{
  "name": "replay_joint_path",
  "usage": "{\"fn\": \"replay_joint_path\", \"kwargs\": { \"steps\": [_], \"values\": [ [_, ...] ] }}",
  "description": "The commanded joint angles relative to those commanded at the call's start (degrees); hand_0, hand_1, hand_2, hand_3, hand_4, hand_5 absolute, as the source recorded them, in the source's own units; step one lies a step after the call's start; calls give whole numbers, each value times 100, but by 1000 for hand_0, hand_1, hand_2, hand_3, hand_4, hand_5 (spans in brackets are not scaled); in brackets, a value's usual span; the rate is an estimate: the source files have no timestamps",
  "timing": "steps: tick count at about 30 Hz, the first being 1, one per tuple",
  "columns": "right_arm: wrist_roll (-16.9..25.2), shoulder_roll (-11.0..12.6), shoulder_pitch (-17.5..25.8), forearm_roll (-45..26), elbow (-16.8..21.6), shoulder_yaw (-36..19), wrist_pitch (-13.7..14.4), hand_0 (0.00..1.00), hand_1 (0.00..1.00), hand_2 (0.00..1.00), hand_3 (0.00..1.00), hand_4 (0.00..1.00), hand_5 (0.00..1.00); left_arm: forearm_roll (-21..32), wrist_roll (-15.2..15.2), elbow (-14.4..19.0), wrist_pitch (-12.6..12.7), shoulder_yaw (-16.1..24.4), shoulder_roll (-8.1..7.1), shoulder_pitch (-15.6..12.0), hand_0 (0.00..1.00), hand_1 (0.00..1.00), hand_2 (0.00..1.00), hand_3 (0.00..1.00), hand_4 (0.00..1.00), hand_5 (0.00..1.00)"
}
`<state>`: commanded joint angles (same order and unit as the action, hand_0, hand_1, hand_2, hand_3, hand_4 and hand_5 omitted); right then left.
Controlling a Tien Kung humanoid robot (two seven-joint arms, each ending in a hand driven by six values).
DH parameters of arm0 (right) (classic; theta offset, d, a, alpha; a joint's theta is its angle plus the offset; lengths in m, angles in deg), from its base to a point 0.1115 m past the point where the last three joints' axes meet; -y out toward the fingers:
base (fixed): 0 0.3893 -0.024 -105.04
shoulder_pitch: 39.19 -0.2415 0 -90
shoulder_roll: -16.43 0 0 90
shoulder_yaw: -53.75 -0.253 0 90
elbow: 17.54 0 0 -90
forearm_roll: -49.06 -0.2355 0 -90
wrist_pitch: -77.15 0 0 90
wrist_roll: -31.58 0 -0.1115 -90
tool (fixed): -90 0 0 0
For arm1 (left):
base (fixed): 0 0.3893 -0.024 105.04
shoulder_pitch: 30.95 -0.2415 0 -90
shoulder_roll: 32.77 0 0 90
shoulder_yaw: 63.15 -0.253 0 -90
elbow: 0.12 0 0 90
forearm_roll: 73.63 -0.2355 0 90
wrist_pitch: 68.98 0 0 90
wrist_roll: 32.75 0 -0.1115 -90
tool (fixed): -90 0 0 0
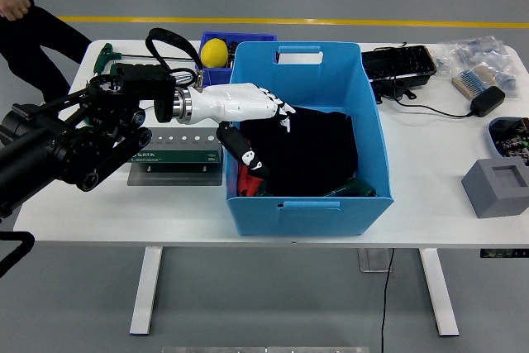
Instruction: Lift tool from toolbox,place it in box,lift tool from toolbox,place it in box
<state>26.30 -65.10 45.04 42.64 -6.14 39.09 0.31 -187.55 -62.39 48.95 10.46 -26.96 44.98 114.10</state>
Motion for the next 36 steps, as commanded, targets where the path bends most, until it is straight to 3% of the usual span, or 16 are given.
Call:
{"fn": "replay_joint_path", "kwargs": {
  "steps": [2,3,8,9,13,15,18,24,28,30,32,33,36],
  "values": [
    [14,1,0,-36,0,21,1,668,644,734,616,844,713,309,143,53,61,403,23,-232,896,927,992,698,974,539],
    [27,0,1,-69,0,38,3,666,642,731,613,844,715,518,270,121,10,612,44,-393,773,771,829,647,903,513],
    [56,-5,-9,-102,-2,44,13,666,642,731,613,844,715,1560,930,635,-269,1785,154,-1242,773,771,829,647,903,513],
    [62,-7,-14,-104,-4,36,18,662,642,732,614,843,715,1585,1042,789,-324,2043,178,-1423,638,634,699,596,876,536],
    [78,-6,-53,-66,-12,-5,37,662,642,732,614,843,715,1436,1395,1551,-391,2973,270,-2199,638,634,699,596,876,536],
    [90,-14,-64,-60,-18,-34,49,656,641,730,609,842,717,1596,1584,1930,-359,3419,346,-2597,593,589,641,583,861,528],
    [152,-28,-79,-169,-36,-25,60,656,641,730,609,842,717,2204,1906,2238,24,4033,435,-3251,593,589,641,583,861,528],
    [174,-28,-159,-86,-55,-75,42,651,635,728,603,841,715,3646,1998,2241,417,3988,377,-3994,585,587,648,586,886,558],
    [210,-32,-189,-155,-69,-66,11,651,633,727,600,840,715,4614,1505,2581,852,3815,381,-4556,593,601,656,581,865,528],
    [224,-40,-198,-180,-74,-70,0,651,633,727,600,840,715,5098,1294,2776,938,3776,414,-4794,593,601,656,581,865,528],
    [220,-45,-198,-153,-76,-92,-5,651,633,727,600,840,715,5552,1210,2876,961,3768,448,-4918,593,601,656,581,865,528],
    [202,-48,-195,-66,-76,-145,-8,651,632,727,601,838,713,5623,1156,2906,946,3788,488,-4946,645,672,729,613,863,555],
    [144,-54,-187,195,-78,-294,-4,651,632,727,601,838,713,5484,1054,2903,868,3843,538,-4921,645,672,729,613,863,555]
  ]
}}
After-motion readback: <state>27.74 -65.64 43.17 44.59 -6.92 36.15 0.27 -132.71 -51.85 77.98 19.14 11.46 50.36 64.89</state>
